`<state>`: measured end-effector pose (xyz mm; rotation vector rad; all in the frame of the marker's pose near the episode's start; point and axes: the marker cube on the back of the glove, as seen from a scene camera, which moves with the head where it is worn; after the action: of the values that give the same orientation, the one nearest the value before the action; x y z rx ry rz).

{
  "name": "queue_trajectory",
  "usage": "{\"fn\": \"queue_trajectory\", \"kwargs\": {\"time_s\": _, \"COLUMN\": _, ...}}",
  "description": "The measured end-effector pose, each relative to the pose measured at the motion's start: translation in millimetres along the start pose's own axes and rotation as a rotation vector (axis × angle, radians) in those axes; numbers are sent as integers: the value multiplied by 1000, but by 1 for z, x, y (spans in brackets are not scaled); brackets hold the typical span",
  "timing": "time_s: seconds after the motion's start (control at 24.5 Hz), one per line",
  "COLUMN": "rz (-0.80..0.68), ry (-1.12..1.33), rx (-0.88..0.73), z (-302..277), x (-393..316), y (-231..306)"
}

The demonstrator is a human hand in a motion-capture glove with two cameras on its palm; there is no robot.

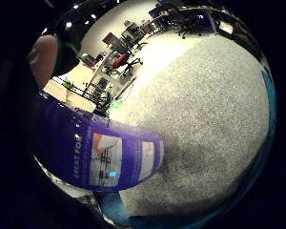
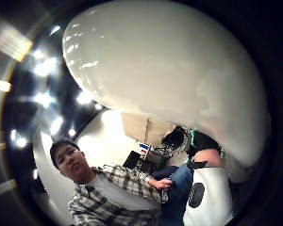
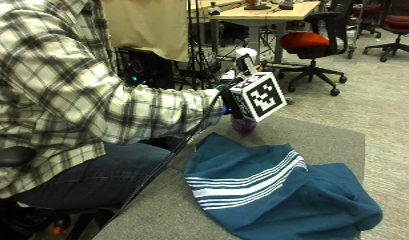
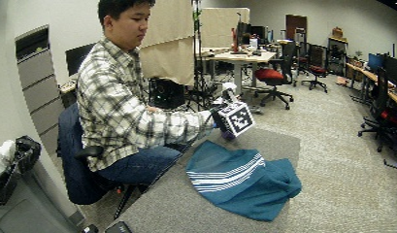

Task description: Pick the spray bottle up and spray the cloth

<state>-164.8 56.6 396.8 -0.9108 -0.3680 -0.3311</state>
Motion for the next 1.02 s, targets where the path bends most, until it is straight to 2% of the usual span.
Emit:
{"fn": "queue_trajectory", "kwargs": {"time_s": 0.65, "rz": 38, "ry": 99, "rx": -25, "z": -10, "x": -2, "y": 8}}
{"fn": "queue_trajectory", "kwargs": {"time_s": 0.81, "rz": 96, "ry": 264, "rx": -50, "z": -28, "x": -5, "y": 23}}
{"fn": "queue_trajectory", "kwargs": {"time_s": 1.02, "rz": 259, "ry": 694, "rx": -110, "z": -65, "x": -16, "y": 53}}
